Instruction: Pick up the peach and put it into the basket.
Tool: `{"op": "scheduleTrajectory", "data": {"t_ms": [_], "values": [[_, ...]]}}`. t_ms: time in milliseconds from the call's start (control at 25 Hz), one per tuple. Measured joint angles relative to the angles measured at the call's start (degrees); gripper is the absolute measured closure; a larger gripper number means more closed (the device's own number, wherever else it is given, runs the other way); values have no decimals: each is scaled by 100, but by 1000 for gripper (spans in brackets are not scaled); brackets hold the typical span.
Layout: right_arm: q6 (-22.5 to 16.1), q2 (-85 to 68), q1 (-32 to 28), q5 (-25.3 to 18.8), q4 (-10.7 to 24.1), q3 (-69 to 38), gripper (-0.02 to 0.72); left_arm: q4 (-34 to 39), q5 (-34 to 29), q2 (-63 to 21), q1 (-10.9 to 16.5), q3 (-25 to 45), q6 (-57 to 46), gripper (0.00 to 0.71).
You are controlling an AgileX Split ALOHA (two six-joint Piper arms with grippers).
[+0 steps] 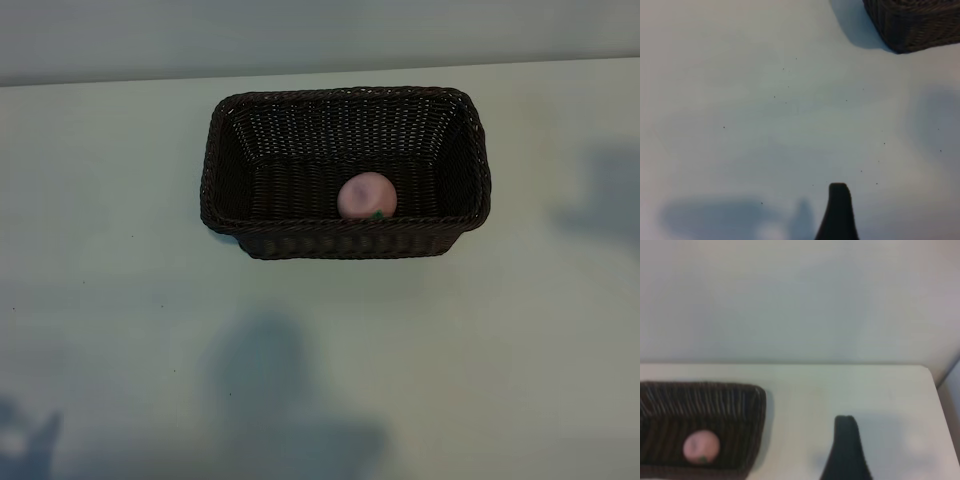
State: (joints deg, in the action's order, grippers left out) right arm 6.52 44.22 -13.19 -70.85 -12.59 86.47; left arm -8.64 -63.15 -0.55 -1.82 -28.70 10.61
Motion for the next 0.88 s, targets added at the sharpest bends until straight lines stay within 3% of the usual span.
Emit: {"op": "scheduleTrajectory", "data": {"t_ms": [440, 880], "values": [[-163, -1769, 863, -7, 750, -1979, 177, 0, 0, 0, 0, 0, 0, 120], [-167, -3347, 883, 221, 816, -3598, 177, 0, 0, 0, 0, 0, -5, 120]]}}
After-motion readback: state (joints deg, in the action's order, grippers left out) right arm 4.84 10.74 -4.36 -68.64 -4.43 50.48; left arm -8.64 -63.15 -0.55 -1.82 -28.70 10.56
